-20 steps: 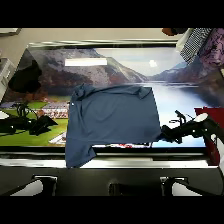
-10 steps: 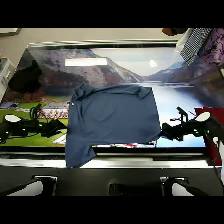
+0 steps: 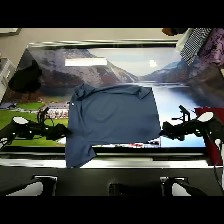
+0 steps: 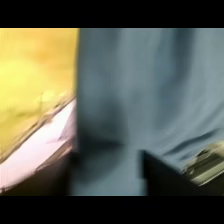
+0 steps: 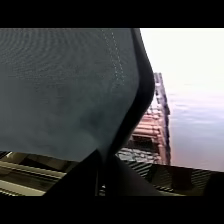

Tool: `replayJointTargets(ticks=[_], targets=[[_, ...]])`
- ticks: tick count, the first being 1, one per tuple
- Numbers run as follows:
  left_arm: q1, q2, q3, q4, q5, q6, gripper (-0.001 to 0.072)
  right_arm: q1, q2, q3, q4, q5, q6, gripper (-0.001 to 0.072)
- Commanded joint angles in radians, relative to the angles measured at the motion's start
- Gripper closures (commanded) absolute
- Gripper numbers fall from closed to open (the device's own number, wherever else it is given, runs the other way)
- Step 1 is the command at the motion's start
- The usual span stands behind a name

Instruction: Fold the clothes and pants, and hang the long-sleeved shirts on hangers.

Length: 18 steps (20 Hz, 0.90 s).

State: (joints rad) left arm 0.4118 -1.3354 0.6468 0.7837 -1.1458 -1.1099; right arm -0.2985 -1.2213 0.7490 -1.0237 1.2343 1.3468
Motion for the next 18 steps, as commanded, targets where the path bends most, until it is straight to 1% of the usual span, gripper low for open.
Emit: replayJointTargets(ticks=[1,2,3,5,6,8,10,12,15,16,18], targets=[[-0.002,0.002,-0.017,-0.008,-0.031,0.003,0.0501,0.001,0.004,0.0,0.032,0.016,0.004,0.0685],[-0.002,0.008,-0.017,-0.016,-0.034,0.004,0.0608,0.001,0.004,0.0,0.057,0.025,0.003,0.0685],[-0.002,0.019,-0.015,-0.028,-0.034,0.01,0.0692,0.001,0.004,0.0,0.1,0.038,-0.013,0.0686],[-0.002,0.042,0.006,-0.079,-0.032,0.011,0.0692,0.02,0.009,0.001,0.215,0.038,-0.065,0.0686],[-0.002,0.055,0.026,-0.111,-0.031,0.011,0.0693,0.05,0.016,0.006,0.247,0.005,-0.084,0.0687],[-0.002,0.076,0.087,-0.184,-0.028,0.01,0.0694,0.142,0.029,0.063,0.253,-0.106,-0.081,0.0687],[-0.005,0.101,0.19,-0.233,-0.027,-0.003,0.0695,0.224,0.031,0.193,0.244,-0.233,-0.033,0.0687],[-0.007,0.137,0.349,-0.234,-0.023,-0.047,0.0695,0.273,0.031,0.371,0.196,-0.314,0.023,0.0688],[-0.007,0.188,0.652,-0.232,-0.015,-0.113,0.0695,0.283,0.036,0.687,0.14,-0.315,0.072,0.0688],[-0.007,0.206,0.766,-0.211,-0.011,-0.148,0.0695,0.283,0.048,0.782,0.119,-0.315,0.072,0.0688],[-0.007,0.248,0.981,-0.107,-0.011,-0.239,0.0696,0.283,0.095,0.948,0.055,-0.315,0.094,0.0688]])
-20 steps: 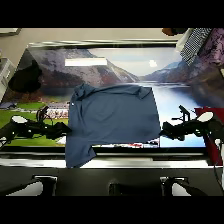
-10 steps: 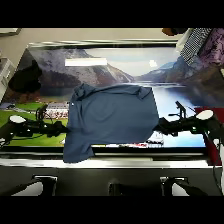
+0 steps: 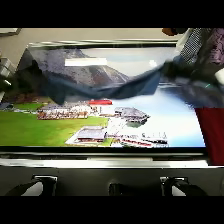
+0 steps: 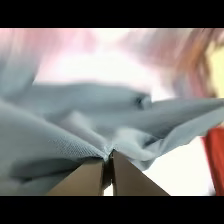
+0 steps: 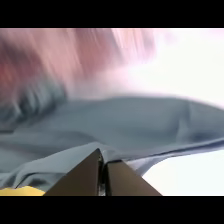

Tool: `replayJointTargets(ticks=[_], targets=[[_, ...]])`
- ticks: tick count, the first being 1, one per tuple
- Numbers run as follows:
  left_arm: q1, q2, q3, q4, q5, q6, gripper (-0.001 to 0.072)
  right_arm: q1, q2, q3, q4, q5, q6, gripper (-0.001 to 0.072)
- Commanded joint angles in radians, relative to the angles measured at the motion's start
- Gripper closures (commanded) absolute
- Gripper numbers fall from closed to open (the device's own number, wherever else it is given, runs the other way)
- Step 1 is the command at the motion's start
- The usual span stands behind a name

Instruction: Fold the clothes and pants, and hang the long-sleeved shirts on hangers.

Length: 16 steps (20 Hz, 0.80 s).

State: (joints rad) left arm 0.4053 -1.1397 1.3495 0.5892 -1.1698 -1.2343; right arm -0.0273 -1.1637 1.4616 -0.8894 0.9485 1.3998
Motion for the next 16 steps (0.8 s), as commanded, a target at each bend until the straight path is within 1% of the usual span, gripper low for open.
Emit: replayJointTargets(ticks=[1,4,5,7,9,11,13,14,16], targets=[[0.0,0.078,0.368,0.159,0.013,-0.166,0.0695,0.012,0.074,0.299,-0.125,-0.026,0.06,0.0688],[0.0,0.185,0.561,0.415,0.015,-0.383,0.0695,0.012,0.205,0.393,-0.221,0.001,0.09,0.0687],[0.0,0.226,0.595,0.487,0.015,-0.438,0.0695,0.012,0.251,0.396,-0.237,0.008,0.091,0.0687],[0.0,0.303,0.612,0.584,0.014,-0.497,0.0695,0.012,0.335,0.396,-0.278,0.021,0.119,0.0687],[0.0,0.349,0.612,0.647,0.003,-0.541,0.0695,0.012,0.39,0.396,-0.331,0.021,0.161,0.0687],[0.0,0.358,0.611,0.661,-0.001,-0.547,0.0695,0.012,0.407,0.396,-0.376,0.023,0.198,0.0687],[0.0,0.328,0.6,0.66,-0.002,-0.546,0.0695,0.012,0.389,0.396,-0.387,0.034,0.202,0.0687],[-0.002,0.302,0.592,0.652,-0.008,-0.532,0.0695,0.012,0.365,0.396,-0.388,0.055,0.202,0.0687],[-0.016,0.22,0.573,0.611,-0.025,-0.455,0.0695,0.012,0.289,0.395,-0.398,0.133,0.201,0.0687]])
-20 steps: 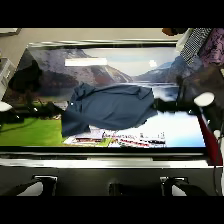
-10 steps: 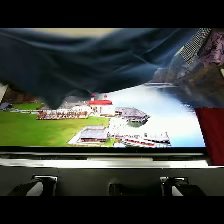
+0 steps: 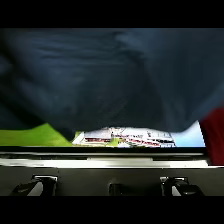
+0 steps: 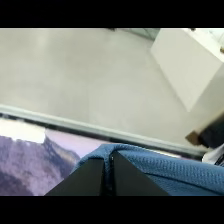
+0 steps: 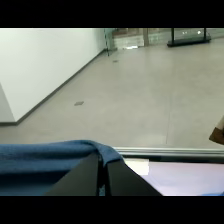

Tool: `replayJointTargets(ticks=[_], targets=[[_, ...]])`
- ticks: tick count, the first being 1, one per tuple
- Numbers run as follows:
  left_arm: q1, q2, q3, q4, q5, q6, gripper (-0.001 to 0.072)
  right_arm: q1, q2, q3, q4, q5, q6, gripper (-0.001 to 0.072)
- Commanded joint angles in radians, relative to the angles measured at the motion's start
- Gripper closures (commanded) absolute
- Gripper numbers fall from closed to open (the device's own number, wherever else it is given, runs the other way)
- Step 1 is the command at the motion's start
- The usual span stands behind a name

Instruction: Fold the clothes and pants, and hang the long-sleeved shirts on hangers.

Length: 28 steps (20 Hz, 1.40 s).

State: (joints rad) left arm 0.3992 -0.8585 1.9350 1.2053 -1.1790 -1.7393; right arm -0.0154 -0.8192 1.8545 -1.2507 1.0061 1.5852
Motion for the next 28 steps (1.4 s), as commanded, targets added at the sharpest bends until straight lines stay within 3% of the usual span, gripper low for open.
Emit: replayJointTargets(ticks=[1,6,12,15,20,21,22,23,24,25,27,28], targets=[[-0.027,-0.116,-0.025,-0.022,-0.018,0.086,0.0695,0.0,-0.105,0.002,-0.041,0.123,0.009,0.0687],[-0.147,-0.476,-0.059,-0.025,-0.016,0.188,0.0694,0.0,-0.449,-0.048,-0.049,0.232,-0.004,0.0687],[-0.259,-0.934,-0.059,-0.027,0.044,0.199,0.0693,0.0,-0.878,-0.049,-0.047,-0.002,-0.01,0.0686],[-0.275,-1.048,-0.059,-0.028,0.046,0.199,0.0693,0.0,-1.013,-0.049,-0.016,-0.074,0.001,0.0686],[-0.276,-1.101,-0.059,-0.031,0.044,0.199,0.0685,0.0,-1.121,-0.049,0.024,-0.077,0.027,0.0685],[-0.273,-1.098,-0.057,-0.031,0.041,0.198,0.0629,0.0,-1.122,-0.049,0.033,-0.071,0.027,0.068],[-0.266,-1.087,-0.057,-0.031,0.032,0.195,0.0513,0.0,-1.117,-0.048,0.045,-0.052,0.027,0.064],[-0.255,-1.073,-0.057,-0.031,0.016,0.195,0.0328,-0.001,-1.105,-0.045,0.043,-0.011,0.024,0.0548],[-0.238,-1.055,-0.05,-0.031,-0.015,0.195,0.019,-0.001,-1.087,-0.042,0.027,0.037,0.008,0.043],[-0.218,-1.031,-0.045,-0.03,-0.058,0.197,0.0181,-0.001,-1.055,-0.042,-0.003,0.092,-0.039,0.0343],[-0.172,-0.977,-0.045,-0.03,-0.146,0.239,0.0181,-0.009,-0.977,-0.044,-0.011,0.19,-0.187,0.0337],[-0.147,-0.949,-0.046,-0.03,-0.211,0.266,0.018,-0.033,-0.937,-0.05,0.039,0.198,-0.186,0.0336]])
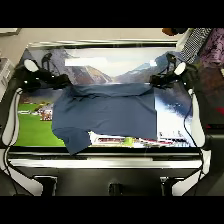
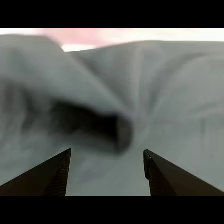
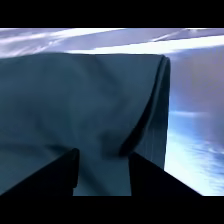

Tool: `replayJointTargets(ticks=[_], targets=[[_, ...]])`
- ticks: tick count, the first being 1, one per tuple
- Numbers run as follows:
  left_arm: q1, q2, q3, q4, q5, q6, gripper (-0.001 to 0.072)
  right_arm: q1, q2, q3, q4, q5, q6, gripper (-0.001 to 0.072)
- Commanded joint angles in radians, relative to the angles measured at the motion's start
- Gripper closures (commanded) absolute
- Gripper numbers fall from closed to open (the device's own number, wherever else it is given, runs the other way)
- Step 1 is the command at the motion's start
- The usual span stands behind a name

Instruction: Fold the clothes and pants, and hang the long-sleeved shirts on hangers.

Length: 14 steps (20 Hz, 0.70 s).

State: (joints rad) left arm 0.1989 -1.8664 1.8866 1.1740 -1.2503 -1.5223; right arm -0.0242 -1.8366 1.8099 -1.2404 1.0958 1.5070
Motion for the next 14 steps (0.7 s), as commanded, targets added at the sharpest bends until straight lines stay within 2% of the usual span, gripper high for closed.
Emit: replayJointTargets(ticks=[1,2,5,7,8,11,14], targets=[[0.077,0.084,-0.001,0.005,-0.205,0.066,0.0179,-0.055,0.115,-0.005,0.048,0.145,-0.13,0.0325],[0.101,0.109,-0.011,0.004,-0.247,0.067,0.0179,-0.093,0.148,-0.016,0.055,0.189,-0.146,0.0325],[0.174,0.233,-0.129,-0.007,-0.256,0.042,0.0179,-0.221,0.283,-0.187,0.082,0.271,-0.143,0.0316],[0.223,0.349,-0.288,-0.011,-0.23,0.038,0.018,-0.294,0.393,-0.389,0.085,0.307,-0.138,0.0256],[0.244,0.405,-0.374,-0.019,-0.204,0.037,0.018,-0.322,0.441,-0.507,0.085,0.314,-0.137,0.0226],[0.289,0.551,-0.6,-0.022,-0.137,0.038,0.018,-0.348,0.534,-0.793,0.092,0.304,-0.139,0.0223],[0.304,0.599,-0.684,-0.022,-0.121,0.038,0.018,-0.346,0.544,-0.957,0.151,0.271,-0.172,0.023]])
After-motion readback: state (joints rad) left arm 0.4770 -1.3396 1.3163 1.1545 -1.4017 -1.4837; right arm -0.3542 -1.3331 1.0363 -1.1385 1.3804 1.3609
